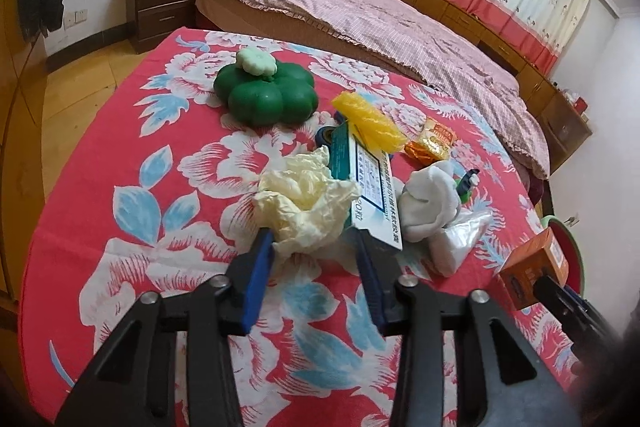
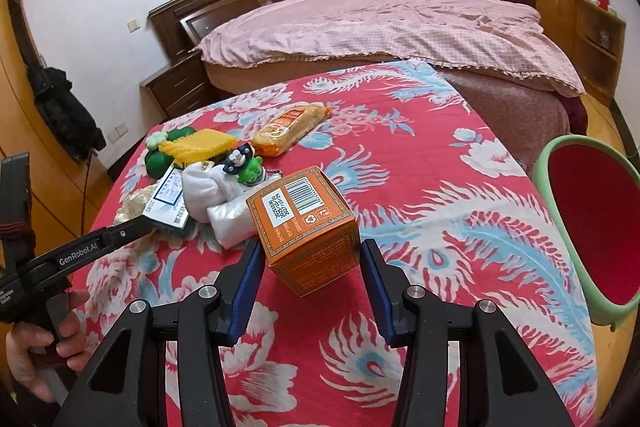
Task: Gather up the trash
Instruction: 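Grasp the crumpled cream plastic with the left tool while the right tool grasps the orange cardboard box, then carry the crumpled plastic and orange box over the green-rimmed red bucket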
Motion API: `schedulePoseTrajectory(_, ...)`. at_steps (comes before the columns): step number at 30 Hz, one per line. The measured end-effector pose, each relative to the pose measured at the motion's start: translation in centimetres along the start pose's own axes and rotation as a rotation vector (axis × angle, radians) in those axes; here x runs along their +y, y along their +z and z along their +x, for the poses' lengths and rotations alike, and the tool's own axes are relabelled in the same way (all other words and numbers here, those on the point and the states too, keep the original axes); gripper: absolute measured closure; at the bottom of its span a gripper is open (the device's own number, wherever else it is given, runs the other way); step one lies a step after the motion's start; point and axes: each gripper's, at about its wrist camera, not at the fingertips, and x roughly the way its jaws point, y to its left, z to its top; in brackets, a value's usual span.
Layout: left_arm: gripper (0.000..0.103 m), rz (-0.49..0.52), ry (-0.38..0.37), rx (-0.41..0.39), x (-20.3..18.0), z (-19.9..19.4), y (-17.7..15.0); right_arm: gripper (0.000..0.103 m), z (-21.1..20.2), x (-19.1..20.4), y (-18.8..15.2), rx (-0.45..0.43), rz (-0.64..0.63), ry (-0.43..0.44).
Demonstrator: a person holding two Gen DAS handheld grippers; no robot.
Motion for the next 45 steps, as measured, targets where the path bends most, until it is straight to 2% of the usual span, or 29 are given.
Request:
schedulePoseTrajectory(4, 0.087, 0.002, -0.025, -0.015, 0.1, -0.6, -0.1, 0.053, -0.1, -0.1, -0.2, 0.001, 0.005, 0.0)
schedulePoseTrajectory(7, 0.095, 0.015, -0.032, -0.027, 0.0, -1.2, -0.1, 0.053, -0.4, -0.1, -0.3, -0.003, 0.006, 0.002)
schedulePoseTrajectory(12, 0.099, 0.03, -0.039, -0.056, -0.3, -2.7, -0.3, 0.053, -1.1, -0.1, -0.5, -0.013, 0.01, 0.007)
schedulePoseTrajectory(28, 0.101, 0.09, -0.096, -0.129, -2.6, -7.8, -1.1, 0.053, -5.2, -0.8, -0.7, -0.083, 0.037, 0.016)
schedulePoseTrajectory(36, 0.101, 0.154, -0.149, -0.144, -6.0, -9.3, -1.1, 0.053, -7.5, -2.5, -0.9, -0.118, 0.069, -0.002)
schedulePoseTrajectory(45, 0.101, 0.24, -0.224, -0.105, -11.2, -8.5, -0.9, 0.053, -9.6, -6.4, -1.2, -0.148, 0.142, -0.055)
